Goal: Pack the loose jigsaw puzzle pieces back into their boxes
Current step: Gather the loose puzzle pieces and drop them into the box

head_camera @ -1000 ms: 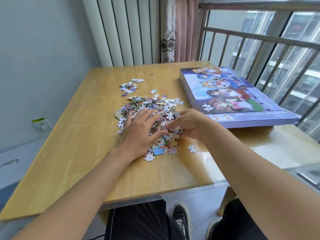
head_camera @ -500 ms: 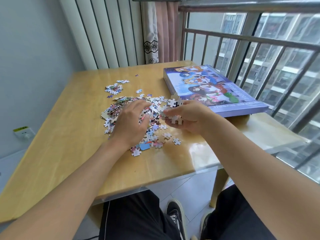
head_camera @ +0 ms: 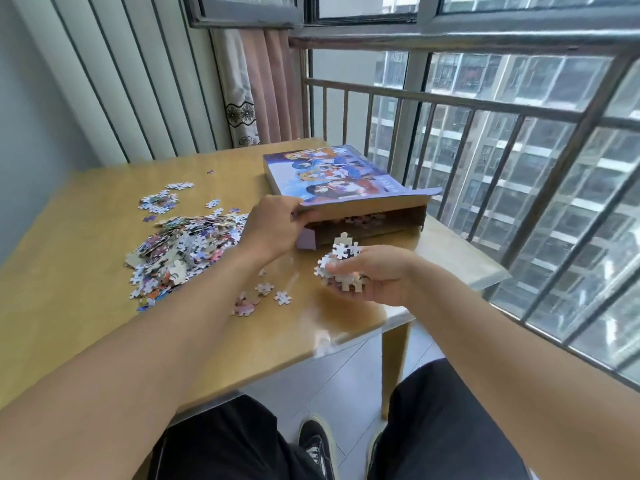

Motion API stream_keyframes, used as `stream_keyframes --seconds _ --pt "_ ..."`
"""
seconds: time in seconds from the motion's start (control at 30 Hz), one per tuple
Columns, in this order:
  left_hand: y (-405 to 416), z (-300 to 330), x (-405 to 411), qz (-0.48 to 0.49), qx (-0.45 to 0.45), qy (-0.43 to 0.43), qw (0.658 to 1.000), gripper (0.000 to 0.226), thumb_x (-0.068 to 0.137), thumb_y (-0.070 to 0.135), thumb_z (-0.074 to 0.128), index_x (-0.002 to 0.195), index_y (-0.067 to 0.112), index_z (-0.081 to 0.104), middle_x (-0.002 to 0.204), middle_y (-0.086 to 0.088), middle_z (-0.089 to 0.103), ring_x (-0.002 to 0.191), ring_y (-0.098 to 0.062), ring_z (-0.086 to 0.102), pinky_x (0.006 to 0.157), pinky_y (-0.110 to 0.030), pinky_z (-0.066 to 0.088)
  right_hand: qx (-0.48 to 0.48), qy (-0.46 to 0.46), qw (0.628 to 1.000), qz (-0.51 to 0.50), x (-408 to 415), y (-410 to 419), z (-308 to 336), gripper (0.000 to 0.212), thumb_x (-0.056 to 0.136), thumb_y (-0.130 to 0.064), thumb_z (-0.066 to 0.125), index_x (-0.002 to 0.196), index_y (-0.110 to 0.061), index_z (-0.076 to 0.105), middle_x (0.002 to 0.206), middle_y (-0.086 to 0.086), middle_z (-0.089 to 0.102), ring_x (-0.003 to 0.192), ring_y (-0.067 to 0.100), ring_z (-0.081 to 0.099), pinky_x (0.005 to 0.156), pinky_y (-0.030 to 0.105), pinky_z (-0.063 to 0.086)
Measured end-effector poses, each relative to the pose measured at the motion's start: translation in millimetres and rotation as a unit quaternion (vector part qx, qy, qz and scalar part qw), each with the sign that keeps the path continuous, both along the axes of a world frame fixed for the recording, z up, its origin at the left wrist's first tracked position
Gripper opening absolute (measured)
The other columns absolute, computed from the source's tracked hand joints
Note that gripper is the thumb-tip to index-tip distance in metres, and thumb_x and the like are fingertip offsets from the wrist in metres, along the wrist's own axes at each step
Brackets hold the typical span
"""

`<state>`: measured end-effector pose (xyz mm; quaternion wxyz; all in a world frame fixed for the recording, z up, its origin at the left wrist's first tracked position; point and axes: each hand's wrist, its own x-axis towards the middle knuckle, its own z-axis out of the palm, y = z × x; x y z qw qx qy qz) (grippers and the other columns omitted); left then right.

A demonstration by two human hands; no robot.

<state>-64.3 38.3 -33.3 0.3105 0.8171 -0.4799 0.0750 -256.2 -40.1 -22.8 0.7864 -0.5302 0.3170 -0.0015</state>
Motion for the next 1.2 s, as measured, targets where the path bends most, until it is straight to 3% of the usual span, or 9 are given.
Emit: stream_keyframes --seconds 0.33,0.47,0.57,0.7,0.77,0.83,0.9,1.03,1.2 --pt "-11 29 6 0.016 -0.074 0.046 0.996 0.027 0.09 0.042 0.067 0.106 0.022 0.077 0.094 -0.001 0.075 0.096 -0.025 0.064 0.081 -0.039 0.052 0.102 -0.023 0.982 -0.155 32 -53 25 0.037 0.081 0.008 0.076 0.115 0.004 0.06 0.124 0.023 0.059 0.1 0.029 0.065 0.061 0.037 0.062" --pt "-12 44 8 0.019 -0.083 0.043 0.995 0.024 0.092 0.038 0.068 0.106 0.021 0.077 0.089 -0.001 0.075 0.084 -0.021 0.064 0.07 -0.03 0.044 0.107 -0.056 0.975 -0.187 45 -56 50 0.004 0.099 0.004 0.054 0.097 0.005 0.057 0.098 0.022 0.062 0.108 0.03 0.062 0.09 0.039 0.058" --pt "-14 52 9 0.013 -0.085 0.054 0.995 0.024 0.091 0.039 0.068 0.107 0.024 0.077 0.088 0.0 0.074 0.085 -0.022 0.065 0.073 -0.03 0.047 0.146 -0.105 0.952 -0.246 61 -61 61 0.014 0.102 0.003 0.04 0.101 0.007 0.054 0.106 0.024 0.061 0.116 0.036 0.058 0.105 0.048 0.048" --pt "-18 67 9 0.017 -0.124 0.069 0.99 0.019 0.092 0.036 0.067 0.107 0.03 0.077 0.081 0.009 0.07 0.082 -0.02 0.064 0.07 -0.028 0.045 0.173 -0.143 0.925 -0.306 87 -62 72 0.055 0.076 0.01 0.035 0.125 -0.003 0.056 0.119 0.023 0.063 0.106 0.042 0.063 0.095 0.054 0.053" --pt "-18 73 9 0.017 -0.121 0.071 0.99 0.019 0.093 0.037 0.066 0.109 0.031 0.076 0.075 0.012 0.066 0.08 -0.019 0.061 0.07 -0.029 0.045 0.067 -0.119 0.95 -0.28 95 -59 76 0.06 0.071 0.016 0.033 0.123 -0.003 0.057 0.117 0.018 0.061 0.111 0.037 0.06 0.099 0.047 0.052" --pt "-18 79 10 0.017 -0.129 0.072 0.989 0.019 0.093 0.038 0.066 0.108 0.032 0.076 0.08 0.01 0.069 0.082 -0.019 0.062 0.074 -0.031 0.049 -0.136 -0.045 0.968 -0.207 96 -53 78 0.041 0.087 0.014 0.04 0.122 -0.001 0.054 0.1 0.012 0.057 0.102 0.027 0.06 0.095 0.037 0.053" --pt "-20 83 12 0.017 -0.146 0.072 0.986 0.018 0.092 0.039 0.066 0.107 0.035 0.075 0.086 0.014 0.071 0.083 -0.014 0.063 0.075 -0.027 0.048 -0.324 0.034 0.935 -0.142 93 -52 77 0.024 0.097 -0.002 0.05 0.12 -0.001 0.052 0.089 0.009 0.052 0.09 0.022 0.057 0.088 0.034 0.052" --pt "-29 84 11 0.005 -0.17 0.09 0.981 0.016 0.093 0.037 0.067 0.106 0.039 0.075 0.073 0.029 0.061 0.071 0.0 0.056 0.066 -0.015 0.038 -0.591 0.134 0.795 0.026 83 -63 82 0.014 0.096 -0.018 0.058 0.104 -0.006 0.058 0.091 0.009 0.058 0.084 0.025 0.058 0.071 0.032 0.048" --pt "-35 91 17 0.006 -0.192 0.097 0.976 0.019 0.093 0.04 0.066 0.108 0.034 0.075 0.072 0.023 0.061 0.074 -0.01 0.056 0.067 -0.023 0.039 -0.779 0.066 0.619 0.078 75 -70 80 0.028 0.099 -0.035 0.056 0.123 -0.022 0.064 0.105 0.001 0.066 0.088 0.024 0.062 0.073 0.035 0.051"
